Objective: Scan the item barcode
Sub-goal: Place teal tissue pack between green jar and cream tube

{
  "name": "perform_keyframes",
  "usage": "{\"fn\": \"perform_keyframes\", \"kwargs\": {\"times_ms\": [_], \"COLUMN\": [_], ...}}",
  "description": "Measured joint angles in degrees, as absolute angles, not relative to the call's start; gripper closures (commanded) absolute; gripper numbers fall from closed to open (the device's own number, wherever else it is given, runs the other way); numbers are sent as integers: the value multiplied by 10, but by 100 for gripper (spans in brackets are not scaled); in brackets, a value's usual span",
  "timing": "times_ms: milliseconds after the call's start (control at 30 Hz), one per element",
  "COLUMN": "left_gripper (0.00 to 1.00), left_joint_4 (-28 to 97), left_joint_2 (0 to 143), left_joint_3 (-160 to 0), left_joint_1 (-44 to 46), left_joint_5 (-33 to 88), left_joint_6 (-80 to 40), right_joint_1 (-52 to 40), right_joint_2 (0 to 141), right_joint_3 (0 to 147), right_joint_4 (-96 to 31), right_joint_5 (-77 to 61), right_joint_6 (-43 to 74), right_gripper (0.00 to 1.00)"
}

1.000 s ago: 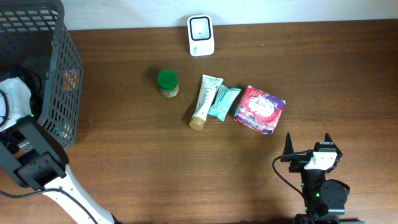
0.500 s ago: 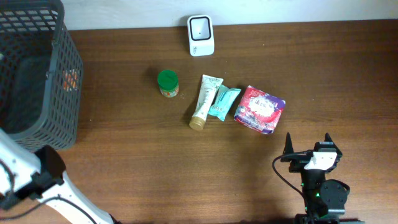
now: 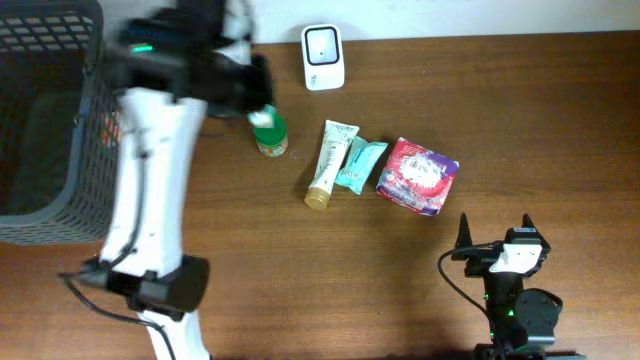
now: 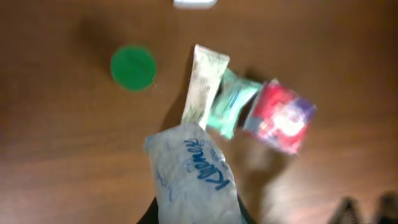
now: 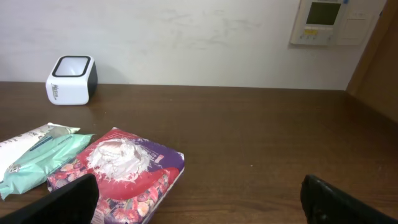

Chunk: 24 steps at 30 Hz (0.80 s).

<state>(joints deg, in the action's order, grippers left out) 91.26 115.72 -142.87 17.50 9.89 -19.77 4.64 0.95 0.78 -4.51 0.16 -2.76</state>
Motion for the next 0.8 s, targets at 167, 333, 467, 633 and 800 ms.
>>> {"fn": "perform_keyframes", "kwargs": {"times_ms": [167, 333, 467, 633, 800], "left_gripper": [72, 31, 30, 9, 1], "left_joint_4": [715, 582, 573, 668, 719], "left_joint_2": [1173, 1176, 1176, 1173, 1122], "left_joint_3": [-1148, -1025, -1016, -1152, -1398], "left_joint_1": [271, 278, 278, 270, 212], "left_joint_5": [-13, -83, -95, -97, -97], "left_joint_6": [-191, -189, -188, -188, -186], "right_joint_1": [46, 46, 46, 46, 46], "right_joint_2": [10, 10, 10, 10, 10], "right_joint_3": [8, 8, 8, 8, 8], "right_joint_4": [-45, -45, -45, -45, -45], "right_joint_5": [2, 2, 2, 2, 2], "right_joint_6": [-27, -28, -28, -27, -27], "right_gripper": [1, 2, 1, 1, 1]}}
